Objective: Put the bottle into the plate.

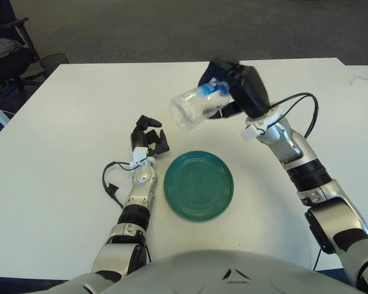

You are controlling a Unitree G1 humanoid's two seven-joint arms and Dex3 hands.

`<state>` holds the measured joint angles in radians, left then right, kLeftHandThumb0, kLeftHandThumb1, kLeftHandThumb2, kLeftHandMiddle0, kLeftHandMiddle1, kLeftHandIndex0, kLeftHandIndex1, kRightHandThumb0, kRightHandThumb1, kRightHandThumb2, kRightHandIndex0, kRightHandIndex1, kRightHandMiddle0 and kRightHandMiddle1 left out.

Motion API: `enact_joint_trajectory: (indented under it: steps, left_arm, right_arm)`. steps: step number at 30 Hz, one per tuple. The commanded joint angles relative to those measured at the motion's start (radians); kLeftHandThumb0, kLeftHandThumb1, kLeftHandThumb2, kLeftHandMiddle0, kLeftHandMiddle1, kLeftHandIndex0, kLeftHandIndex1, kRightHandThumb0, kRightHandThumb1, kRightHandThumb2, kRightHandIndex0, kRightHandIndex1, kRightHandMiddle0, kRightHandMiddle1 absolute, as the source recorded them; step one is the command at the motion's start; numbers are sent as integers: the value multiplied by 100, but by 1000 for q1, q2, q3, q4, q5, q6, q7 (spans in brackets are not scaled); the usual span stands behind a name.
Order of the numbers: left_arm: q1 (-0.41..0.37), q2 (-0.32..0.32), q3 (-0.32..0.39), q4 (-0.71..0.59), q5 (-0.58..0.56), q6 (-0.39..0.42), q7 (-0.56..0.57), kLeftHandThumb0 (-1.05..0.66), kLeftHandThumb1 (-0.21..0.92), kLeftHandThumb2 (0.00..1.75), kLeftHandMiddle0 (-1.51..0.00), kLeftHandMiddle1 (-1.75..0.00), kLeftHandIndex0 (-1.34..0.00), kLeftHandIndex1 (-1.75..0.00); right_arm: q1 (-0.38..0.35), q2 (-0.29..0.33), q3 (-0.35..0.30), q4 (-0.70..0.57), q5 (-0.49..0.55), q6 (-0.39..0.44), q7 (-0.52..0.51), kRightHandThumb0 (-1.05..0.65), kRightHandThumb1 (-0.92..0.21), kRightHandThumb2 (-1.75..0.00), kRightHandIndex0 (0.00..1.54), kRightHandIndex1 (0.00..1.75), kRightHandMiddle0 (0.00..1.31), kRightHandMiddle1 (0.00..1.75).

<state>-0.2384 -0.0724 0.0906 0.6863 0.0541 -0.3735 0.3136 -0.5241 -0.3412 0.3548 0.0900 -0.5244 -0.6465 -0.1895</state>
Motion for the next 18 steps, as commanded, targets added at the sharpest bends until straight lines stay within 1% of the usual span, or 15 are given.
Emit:
enact_joint_trajectory:
  steps: [1,2,4,6,8,11,14,18]
  left_arm:
    - [28,2,9,58,-14,14,-18,-51,21,144,-118,-175,-69,-175]
    - [26,2,9,62,-15,11,-19,-51,21,144,-117,-175,-69,-175]
    - [22,2,9,68,-10,8,-13,-50,22,143,-117,-175,-68,-175]
    - [15,4,9,76,-6,10,-4,-50,22,143,-116,-175,-68,-175]
    - [5,3,6,78,7,28,19,-50,22,143,-116,-175,-68,-175]
    - [11,-6,-3,45,36,69,66,-51,20,145,-117,-175,-70,-175]
    - [20,-12,-14,22,63,85,100,-53,18,149,-117,-175,-72,-175]
    - [24,-12,-23,8,79,99,115,-53,16,150,-118,-175,-74,-175]
  right_arm:
    - [35,-14,10,-29,30,-39,64,-9,-40,-116,118,175,89,175]
    - [40,-12,6,-30,31,-46,74,-9,-40,-116,118,175,89,175]
    - [62,4,32,-2,-7,-105,61,-9,-41,-114,116,175,87,175]
    - [64,13,49,32,-34,-156,52,-9,-42,-113,114,175,86,175]
    - [49,13,59,68,-35,-207,57,-8,-43,-112,113,175,85,175]
    - [47,0,63,78,-24,-260,83,-8,-44,-112,112,175,84,175]
    - [56,-21,65,70,-20,-294,120,-7,-44,-111,111,175,84,175]
    - [63,-38,56,51,-22,-309,161,-8,-45,-110,110,175,83,175]
